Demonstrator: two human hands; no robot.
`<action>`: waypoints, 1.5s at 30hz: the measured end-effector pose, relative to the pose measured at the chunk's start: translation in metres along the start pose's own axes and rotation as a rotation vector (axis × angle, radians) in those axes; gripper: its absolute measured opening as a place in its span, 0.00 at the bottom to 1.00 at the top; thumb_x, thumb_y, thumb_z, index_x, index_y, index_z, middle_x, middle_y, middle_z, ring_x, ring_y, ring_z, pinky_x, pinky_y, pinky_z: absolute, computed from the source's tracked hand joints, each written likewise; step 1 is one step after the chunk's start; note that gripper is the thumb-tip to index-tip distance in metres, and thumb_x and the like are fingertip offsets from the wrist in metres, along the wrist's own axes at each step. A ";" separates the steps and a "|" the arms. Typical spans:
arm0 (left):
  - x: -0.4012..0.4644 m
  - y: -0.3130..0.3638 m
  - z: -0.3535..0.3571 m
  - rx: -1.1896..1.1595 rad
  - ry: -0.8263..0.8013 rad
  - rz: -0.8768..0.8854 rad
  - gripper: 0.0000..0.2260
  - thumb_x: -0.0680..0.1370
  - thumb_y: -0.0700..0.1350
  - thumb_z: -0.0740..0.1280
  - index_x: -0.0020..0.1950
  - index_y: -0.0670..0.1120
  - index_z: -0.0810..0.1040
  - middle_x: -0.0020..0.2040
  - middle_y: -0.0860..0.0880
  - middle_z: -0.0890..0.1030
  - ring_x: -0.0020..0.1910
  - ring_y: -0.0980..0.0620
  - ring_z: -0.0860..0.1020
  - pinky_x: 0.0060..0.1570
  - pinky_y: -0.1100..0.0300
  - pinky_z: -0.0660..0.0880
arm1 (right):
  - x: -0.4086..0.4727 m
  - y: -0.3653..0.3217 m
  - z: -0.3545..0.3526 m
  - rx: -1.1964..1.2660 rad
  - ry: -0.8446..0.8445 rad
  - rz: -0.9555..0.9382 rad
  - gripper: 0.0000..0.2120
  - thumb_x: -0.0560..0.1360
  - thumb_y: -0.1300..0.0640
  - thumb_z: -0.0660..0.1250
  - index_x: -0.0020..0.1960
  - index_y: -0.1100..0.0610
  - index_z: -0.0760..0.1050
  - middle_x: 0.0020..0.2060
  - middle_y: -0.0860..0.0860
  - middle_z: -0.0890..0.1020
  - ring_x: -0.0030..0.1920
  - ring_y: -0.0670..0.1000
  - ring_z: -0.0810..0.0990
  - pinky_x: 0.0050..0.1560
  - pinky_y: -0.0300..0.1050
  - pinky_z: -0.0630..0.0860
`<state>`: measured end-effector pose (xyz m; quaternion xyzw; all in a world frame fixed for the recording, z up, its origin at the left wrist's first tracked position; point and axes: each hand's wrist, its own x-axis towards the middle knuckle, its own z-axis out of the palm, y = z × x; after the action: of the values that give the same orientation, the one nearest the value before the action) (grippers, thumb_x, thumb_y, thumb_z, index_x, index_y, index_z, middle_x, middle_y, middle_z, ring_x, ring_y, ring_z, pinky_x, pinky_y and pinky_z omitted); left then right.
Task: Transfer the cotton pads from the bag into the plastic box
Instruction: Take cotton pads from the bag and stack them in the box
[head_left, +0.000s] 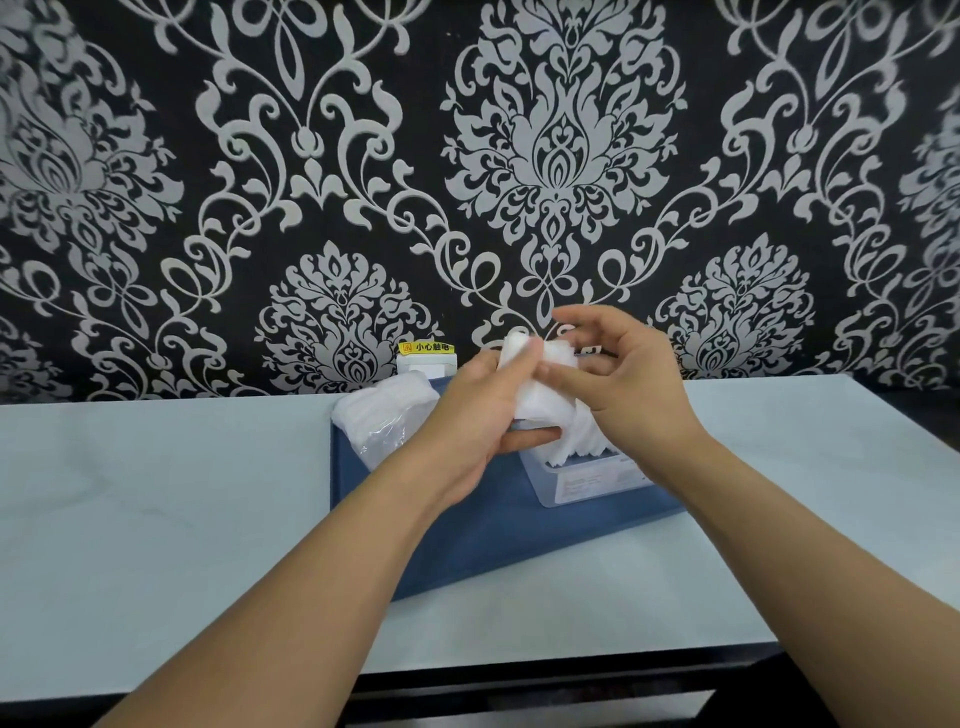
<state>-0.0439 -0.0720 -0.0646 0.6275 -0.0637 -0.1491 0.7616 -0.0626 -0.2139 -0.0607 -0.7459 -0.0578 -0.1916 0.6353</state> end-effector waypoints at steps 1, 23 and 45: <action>0.000 -0.002 0.003 -0.015 0.008 0.008 0.15 0.83 0.52 0.63 0.65 0.45 0.76 0.57 0.44 0.85 0.52 0.48 0.86 0.50 0.48 0.84 | 0.000 0.001 0.004 -0.012 0.064 -0.001 0.22 0.71 0.64 0.76 0.63 0.54 0.78 0.51 0.52 0.80 0.43 0.46 0.80 0.49 0.46 0.83; 0.019 -0.003 -0.012 0.373 -0.105 0.171 0.21 0.75 0.40 0.76 0.65 0.45 0.73 0.56 0.42 0.83 0.34 0.51 0.82 0.29 0.62 0.76 | 0.016 0.004 -0.032 0.129 -0.282 0.422 0.13 0.78 0.56 0.70 0.57 0.64 0.82 0.48 0.57 0.86 0.46 0.52 0.84 0.45 0.42 0.82; 0.031 -0.037 0.002 0.850 0.115 -0.065 0.16 0.72 0.40 0.69 0.57 0.37 0.74 0.45 0.38 0.83 0.27 0.44 0.84 0.29 0.45 0.83 | 0.031 0.028 0.004 -0.391 -0.369 0.681 0.15 0.83 0.46 0.60 0.48 0.58 0.73 0.28 0.53 0.82 0.26 0.52 0.77 0.22 0.37 0.60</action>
<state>-0.0206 -0.0896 -0.1034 0.8944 -0.0569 -0.0984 0.4327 -0.0240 -0.2205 -0.0762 -0.8506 0.1163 0.1582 0.4878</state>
